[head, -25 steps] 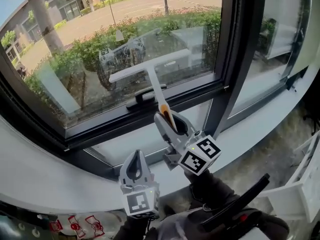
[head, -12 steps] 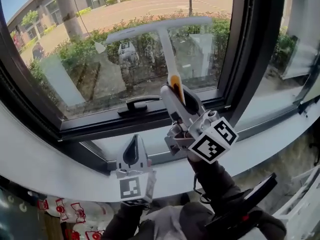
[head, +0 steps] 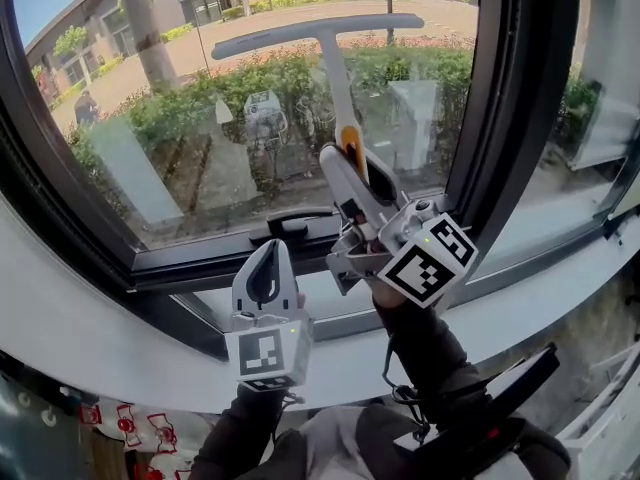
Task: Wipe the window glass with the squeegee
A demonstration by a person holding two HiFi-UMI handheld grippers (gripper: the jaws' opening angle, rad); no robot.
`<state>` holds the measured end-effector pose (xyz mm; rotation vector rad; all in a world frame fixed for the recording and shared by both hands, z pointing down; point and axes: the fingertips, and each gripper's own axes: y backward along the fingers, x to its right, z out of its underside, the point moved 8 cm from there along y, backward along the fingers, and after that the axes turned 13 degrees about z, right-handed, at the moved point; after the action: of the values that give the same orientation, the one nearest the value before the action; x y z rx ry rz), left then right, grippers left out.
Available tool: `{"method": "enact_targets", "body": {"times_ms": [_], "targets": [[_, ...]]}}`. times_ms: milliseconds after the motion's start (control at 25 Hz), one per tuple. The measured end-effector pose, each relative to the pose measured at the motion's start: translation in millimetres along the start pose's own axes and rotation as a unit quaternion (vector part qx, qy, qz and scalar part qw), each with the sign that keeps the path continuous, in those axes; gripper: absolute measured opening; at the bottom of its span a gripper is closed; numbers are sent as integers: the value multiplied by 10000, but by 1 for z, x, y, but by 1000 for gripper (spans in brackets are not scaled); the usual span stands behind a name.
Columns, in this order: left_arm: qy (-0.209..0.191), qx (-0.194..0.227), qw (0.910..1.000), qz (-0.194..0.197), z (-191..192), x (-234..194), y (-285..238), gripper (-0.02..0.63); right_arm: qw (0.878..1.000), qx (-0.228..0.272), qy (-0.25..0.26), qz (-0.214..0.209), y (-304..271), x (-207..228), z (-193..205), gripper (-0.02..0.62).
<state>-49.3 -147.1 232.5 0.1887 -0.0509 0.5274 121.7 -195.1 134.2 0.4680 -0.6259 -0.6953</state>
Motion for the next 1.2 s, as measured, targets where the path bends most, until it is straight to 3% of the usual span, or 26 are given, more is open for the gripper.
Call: {"method": "enact_targets", "body": {"times_ms": [600, 960, 1200], "targets": [[104, 123, 9996, -246, 8, -2, -7, 2, 9998, -171, -101, -46, -26, 23, 7, 80], [102, -91, 9994, -309, 9, -6, -8, 2, 9999, -145, -48, -41, -30, 23, 11, 75], [326, -522, 9972, -413, 18, -8, -14, 2, 9987, -352, 43, -355, -33, 26, 9, 71]]}}
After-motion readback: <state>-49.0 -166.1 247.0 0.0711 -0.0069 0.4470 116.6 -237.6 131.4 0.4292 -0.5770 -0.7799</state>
